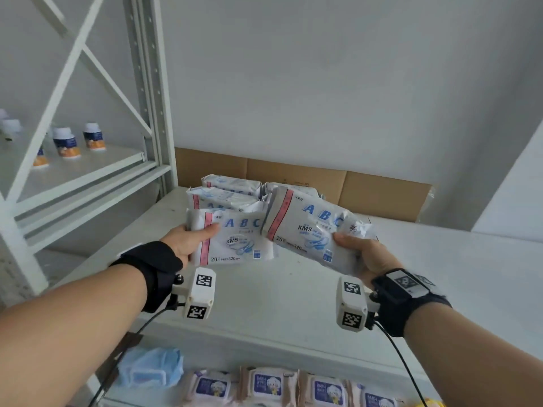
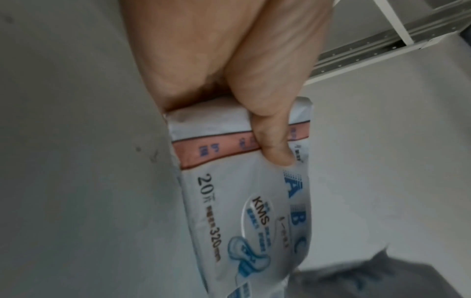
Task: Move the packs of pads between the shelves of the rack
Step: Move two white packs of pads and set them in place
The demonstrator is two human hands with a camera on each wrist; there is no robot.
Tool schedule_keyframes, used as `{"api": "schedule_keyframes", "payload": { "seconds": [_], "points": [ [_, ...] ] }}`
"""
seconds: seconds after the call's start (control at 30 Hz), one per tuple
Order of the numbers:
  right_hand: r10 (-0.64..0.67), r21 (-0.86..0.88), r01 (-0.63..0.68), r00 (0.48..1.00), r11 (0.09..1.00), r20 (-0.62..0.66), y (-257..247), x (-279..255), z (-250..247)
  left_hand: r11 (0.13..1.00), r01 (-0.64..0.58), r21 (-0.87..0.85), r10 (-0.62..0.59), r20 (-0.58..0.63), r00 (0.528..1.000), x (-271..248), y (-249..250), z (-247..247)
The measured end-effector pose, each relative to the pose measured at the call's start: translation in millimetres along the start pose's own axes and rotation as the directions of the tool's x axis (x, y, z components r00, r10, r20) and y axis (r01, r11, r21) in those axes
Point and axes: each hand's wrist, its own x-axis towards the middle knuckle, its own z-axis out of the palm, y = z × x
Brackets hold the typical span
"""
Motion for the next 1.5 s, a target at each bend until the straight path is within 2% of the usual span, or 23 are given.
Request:
{"api": "schedule_keyframes", "payload": {
  "seconds": [0.27, 0.4, 0.5, 0.6, 0.73, 0.87, 0.97, 1.17, 1.3, 1.43, 1.5],
  "points": [
    [0.014, -0.162, -0.050, 0.976, 0.986, -0.216, 19.2, 44.8, -6.1, 0.997, 0.018, 0.078, -0.026, 0.099, 0.995, 55.8, 12.9, -49.7],
    [0.005, -0.226, -0.058, 0.973, 0.972, -0.230, 28.5, 64.0, 5.6, 0.996, 0.002, 0.088, -0.016, 0.164, 0.986, 74.9, 16.9, -53.9],
    [0.020, -0.239, -0.066, 0.982, 0.969, -0.189, 29.3, 75.2, 8.6, 0.992, 0.002, 0.125, -0.028, 0.213, 0.977, 88.3, 19.1, -57.5],
    [0.003, -0.357, -0.062, 0.987, 0.932, -0.163, 29.8, 82.1, 8.7, 0.987, 0.021, 0.162, -0.061, 0.244, 0.968, 99.6, 21.7, -65.0],
    [0.034, -0.431, -0.133, 0.973, 0.892, -0.230, 32.5, 93.8, 12.4, 0.976, 0.068, 0.205, -0.122, 0.260, 0.958, 108.6, 21.6, -68.2],
    [0.003, -0.479, -0.152, 0.955, 0.865, -0.297, 33.3, 103.7, 20.0, 0.971, 0.100, 0.217, -0.153, 0.242, 0.958, 114.6, 24.4, -58.2],
    [-0.034, -0.478, -0.175, 0.917, 0.861, -0.397, 33.1, 108.9, 22.5, 0.964, 0.110, 0.241, -0.165, 0.226, 0.960, 117.1, 25.7, -52.0],
    [0.016, -0.468, -0.237, 0.904, 0.851, -0.428, 39.5, 110.9, 22.0, 0.964, 0.117, 0.237, -0.167, 0.205, 0.964, 121.6, 20.0, -50.0],
    [0.017, -0.490, -0.304, 0.862, 0.817, -0.506, 39.9, 104.0, 24.5, 0.959, 0.130, 0.251, -0.178, 0.180, 0.967, 123.5, 15.0, -49.2],
    [0.025, -0.431, -0.298, 0.845, 0.852, -0.535, 37.6, 89.8, 23.4, 0.964, 0.144, 0.225, -0.178, 0.139, 0.974, 119.6, 13.9, -45.4],
    [0.020, -0.394, -0.276, 0.840, 0.877, -0.543, 34.9, 76.9, 20.8, 0.957, 0.159, 0.243, -0.181, 0.072, 0.981, 113.3, 8.8, -42.2]
  ]
}}
